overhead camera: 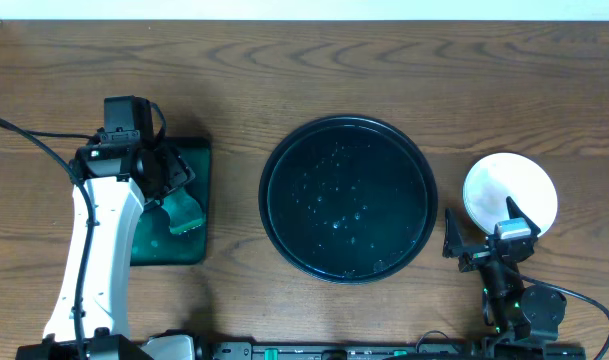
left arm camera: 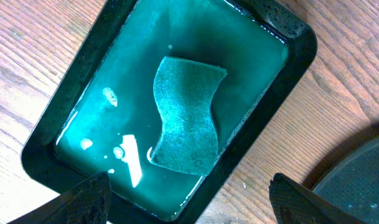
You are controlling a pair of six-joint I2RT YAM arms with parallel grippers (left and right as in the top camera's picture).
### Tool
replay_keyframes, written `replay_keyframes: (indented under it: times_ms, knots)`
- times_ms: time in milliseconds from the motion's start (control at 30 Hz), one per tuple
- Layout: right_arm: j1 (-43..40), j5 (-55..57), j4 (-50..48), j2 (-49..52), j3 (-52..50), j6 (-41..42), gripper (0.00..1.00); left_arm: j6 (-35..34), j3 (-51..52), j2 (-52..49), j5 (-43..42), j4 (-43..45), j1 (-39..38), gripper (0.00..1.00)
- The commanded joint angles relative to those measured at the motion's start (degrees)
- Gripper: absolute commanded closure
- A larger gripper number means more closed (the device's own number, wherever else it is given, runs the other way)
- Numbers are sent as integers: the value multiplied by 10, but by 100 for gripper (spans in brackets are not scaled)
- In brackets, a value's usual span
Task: Clean dirty plates on tray and stack at the side
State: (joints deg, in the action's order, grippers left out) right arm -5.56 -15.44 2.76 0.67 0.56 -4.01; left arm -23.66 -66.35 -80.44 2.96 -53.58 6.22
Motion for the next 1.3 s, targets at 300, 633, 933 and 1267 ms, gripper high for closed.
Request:
replay_keyframes:
  times_ms: [300,633,933,1267]
  knots:
    - [-4,2,0,-3,-3,1,1,5,37,54,3,-1,-11,18]
    - [-4,2,0,-3,-3,1,1,25,212,327,9,147,-27,18]
    - [-4,2,0,-3,-3,1,1,139,419,599,-113,345,-27,18]
    - [-4,2,0,-3,-3,1,1,139,582,803,-114,355,-27,18]
